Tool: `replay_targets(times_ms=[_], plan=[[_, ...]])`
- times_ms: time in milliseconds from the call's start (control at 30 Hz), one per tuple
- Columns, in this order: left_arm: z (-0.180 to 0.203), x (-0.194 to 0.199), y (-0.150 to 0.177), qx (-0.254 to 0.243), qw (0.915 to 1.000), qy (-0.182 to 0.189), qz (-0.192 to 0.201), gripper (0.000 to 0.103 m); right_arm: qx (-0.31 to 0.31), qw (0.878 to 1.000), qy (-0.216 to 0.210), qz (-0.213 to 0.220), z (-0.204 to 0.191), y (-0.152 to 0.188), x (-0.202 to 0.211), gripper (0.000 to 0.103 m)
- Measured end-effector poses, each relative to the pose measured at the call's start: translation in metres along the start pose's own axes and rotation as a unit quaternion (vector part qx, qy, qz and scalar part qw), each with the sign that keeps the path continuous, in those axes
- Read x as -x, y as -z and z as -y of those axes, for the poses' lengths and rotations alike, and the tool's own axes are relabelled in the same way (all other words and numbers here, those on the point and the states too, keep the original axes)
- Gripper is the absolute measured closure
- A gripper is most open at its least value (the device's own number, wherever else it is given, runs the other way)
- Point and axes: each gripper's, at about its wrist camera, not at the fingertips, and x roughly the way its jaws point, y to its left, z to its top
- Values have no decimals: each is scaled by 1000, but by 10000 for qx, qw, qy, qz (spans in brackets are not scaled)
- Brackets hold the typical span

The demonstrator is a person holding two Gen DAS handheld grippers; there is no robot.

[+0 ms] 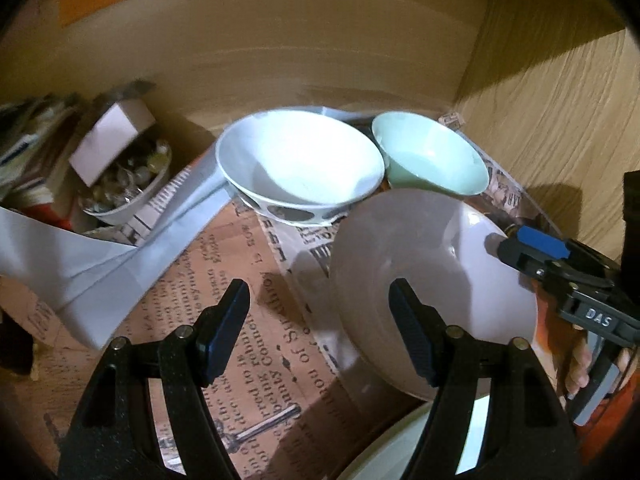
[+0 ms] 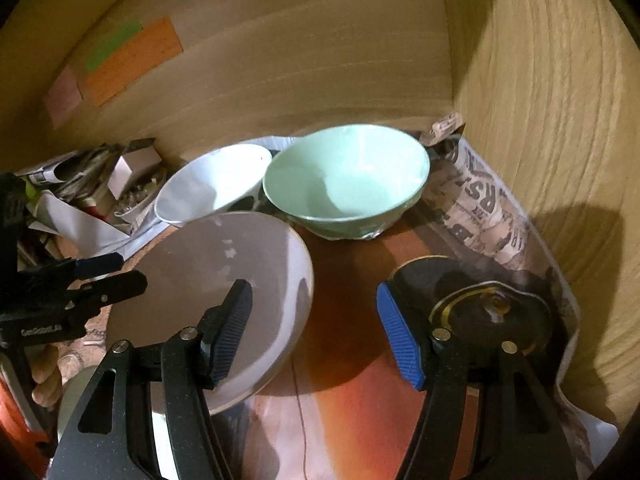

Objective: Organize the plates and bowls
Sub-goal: 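Reach both grippers to the pinkish-grey bowl and close on its rim, then lift the pinkish-grey bowl with both grippers and carry it toward the plate stack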

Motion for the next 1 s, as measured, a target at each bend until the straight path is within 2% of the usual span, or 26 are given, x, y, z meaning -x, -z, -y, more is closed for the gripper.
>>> replay_targets(times_ms=[67, 133, 267, 433, 633, 1000], plan=[[1, -4, 1, -66, 10000, -32, -25, 36, -23, 10000, -62, -69, 1, 1, -5, 43], [2, -8, 2, -142, 9998, -43, -95, 44, -6, 9997, -147, -181, 0, 2, -10, 56], [1, -16, 3, -166, 9995, 91, -256, 59, 29, 9991, -267, -342, -2, 5, -18, 69], [-1, -20, 2, -139, 9990, 288, -297, 64, 166, 9980, -483, -380, -7, 5, -19, 83], [8, -22, 5, -326, 9972, 528, -415, 80, 138, 9985, -431, -319, -11, 3, -18, 83], [14, -18, 5, -327, 9987, 176, -349, 82, 106, 9990, -420, -103, -15, 1, -3, 83]])
